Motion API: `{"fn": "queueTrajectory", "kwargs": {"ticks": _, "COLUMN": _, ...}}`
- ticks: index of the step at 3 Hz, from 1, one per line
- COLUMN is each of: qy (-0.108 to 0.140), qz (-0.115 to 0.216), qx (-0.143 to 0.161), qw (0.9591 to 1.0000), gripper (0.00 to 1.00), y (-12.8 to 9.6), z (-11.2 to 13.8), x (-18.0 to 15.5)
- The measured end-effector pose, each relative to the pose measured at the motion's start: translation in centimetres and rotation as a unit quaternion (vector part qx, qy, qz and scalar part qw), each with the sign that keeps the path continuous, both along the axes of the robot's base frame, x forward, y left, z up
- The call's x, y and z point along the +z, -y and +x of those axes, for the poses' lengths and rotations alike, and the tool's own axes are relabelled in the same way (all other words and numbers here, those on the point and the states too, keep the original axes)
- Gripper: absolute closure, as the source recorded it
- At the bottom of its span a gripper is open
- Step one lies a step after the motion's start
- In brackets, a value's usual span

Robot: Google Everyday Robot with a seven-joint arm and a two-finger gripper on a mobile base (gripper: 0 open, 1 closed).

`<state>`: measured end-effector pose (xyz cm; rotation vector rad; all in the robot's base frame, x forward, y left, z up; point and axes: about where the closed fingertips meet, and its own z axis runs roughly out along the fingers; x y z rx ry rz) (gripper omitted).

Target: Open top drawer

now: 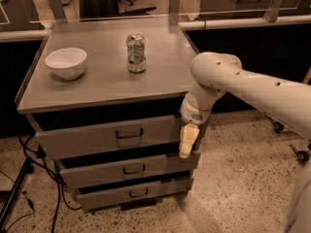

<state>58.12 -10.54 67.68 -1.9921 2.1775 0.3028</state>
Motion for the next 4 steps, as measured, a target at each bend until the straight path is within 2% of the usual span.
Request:
{"fn": "queueTrajectory", "kwargs": {"ticks": 1, "qy": -0.011, "qz": 0.003, "qx": -0.002, "qw": 0.9999, "gripper": 0.0, "y": 0.6, "z": -2.0, "x": -0.1}}
{"fn": "queueTrajectory", "kwargs": {"ticks": 2, "qy": -0.038, "qz": 0.011, "qx": -0.028, "qw": 0.9988, "gripper": 0.0, "y": 2.3, "z": -7.5, "x": 1.5}}
{"fn": "queueTrajectory", "kwargs": {"ticks": 3, "qy": -0.063, "qz": 0.013, "qx": -0.065, "qw": 0.9958, "gripper": 0.0, "y": 4.5, "z": -14.5, "x": 4.4}}
{"fn": "queueTrajectory", "kwargs": {"ticks": 4, "qy": -0.059, "qz": 0.011, "qx": -0.069, "qw": 0.9958, "gripper": 0.0, "y": 4.8, "z": -14.9, "x": 4.8}}
